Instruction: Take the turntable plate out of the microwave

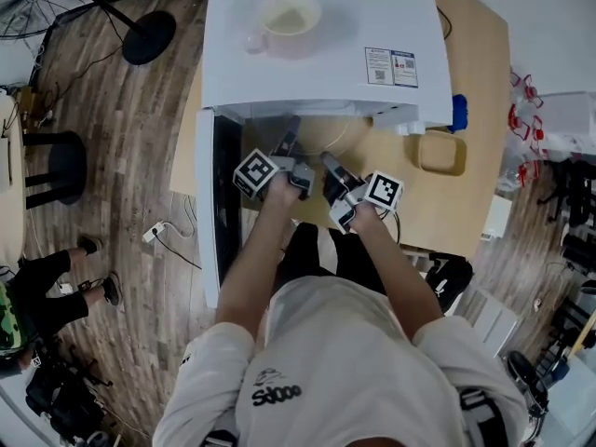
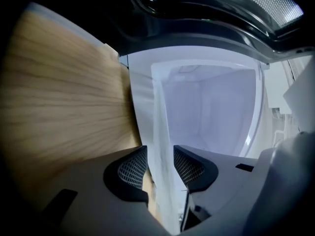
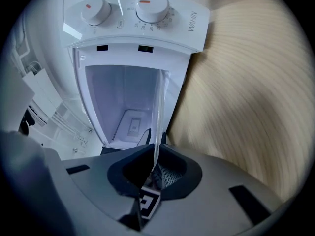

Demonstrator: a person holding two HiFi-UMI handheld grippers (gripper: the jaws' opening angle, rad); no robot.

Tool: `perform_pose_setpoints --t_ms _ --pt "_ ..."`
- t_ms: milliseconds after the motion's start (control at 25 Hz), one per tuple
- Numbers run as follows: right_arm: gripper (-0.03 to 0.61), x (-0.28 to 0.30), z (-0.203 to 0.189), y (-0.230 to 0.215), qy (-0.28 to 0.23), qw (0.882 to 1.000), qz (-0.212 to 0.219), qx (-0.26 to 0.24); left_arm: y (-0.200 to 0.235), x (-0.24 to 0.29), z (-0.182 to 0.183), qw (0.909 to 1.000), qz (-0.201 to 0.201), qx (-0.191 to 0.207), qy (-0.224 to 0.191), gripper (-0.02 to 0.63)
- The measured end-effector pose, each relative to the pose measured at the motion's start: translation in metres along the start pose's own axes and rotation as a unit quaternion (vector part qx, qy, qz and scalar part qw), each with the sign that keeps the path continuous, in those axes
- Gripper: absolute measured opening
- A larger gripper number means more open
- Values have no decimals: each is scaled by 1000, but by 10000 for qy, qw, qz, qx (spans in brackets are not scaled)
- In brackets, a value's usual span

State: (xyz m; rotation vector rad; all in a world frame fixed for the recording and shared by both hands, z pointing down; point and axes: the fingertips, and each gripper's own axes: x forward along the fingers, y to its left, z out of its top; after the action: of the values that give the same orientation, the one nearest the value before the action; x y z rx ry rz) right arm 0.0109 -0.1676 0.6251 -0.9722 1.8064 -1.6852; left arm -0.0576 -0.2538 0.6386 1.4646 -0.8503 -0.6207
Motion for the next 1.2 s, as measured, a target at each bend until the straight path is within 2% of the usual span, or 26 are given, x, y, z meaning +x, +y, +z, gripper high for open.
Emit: perform_pose_setpoints --t_ms 200,280,360,480,600,720,840,1000,1200 --pt "26 -13 -5 -5 28 10000 -91 -5 -7 -4 -4 9989 -401 219 135 159" --pt "26 -15 -6 -3 95 9999 -58 -52 -8 -5 -6 9987 -489 -34 98 67" --pt "26 -17 -10 -2 155 9999 -4 -66 -9 -9 -7 9979 -558 -331 16 47" --pt "26 -24 -16 -1 210 9997 47 -79 -10 -17 -13 9976 -533 -452 22 41" --pt "28 -35 -27 1 328 9994 92 -75 -10 -30 -23 9988 -352 -324 97 40" --pt "28 -50 -36 7 431 9988 193 -141 -18 -44 -34 9980 -464 -417 -41 38" --pt "28 -68 -39 17 510 9978 273 -313 -20 -59 -45 9980 -430 -409 -209 38" --pt "33 -96 -44 39 608 9955 432 -580 -52 -75 -68 9957 -683 -519 -348 38" --pt "53 -137 -52 59 742 9901 312 -1153 -84 -105 -91 9956 -724 -248 -549 38"
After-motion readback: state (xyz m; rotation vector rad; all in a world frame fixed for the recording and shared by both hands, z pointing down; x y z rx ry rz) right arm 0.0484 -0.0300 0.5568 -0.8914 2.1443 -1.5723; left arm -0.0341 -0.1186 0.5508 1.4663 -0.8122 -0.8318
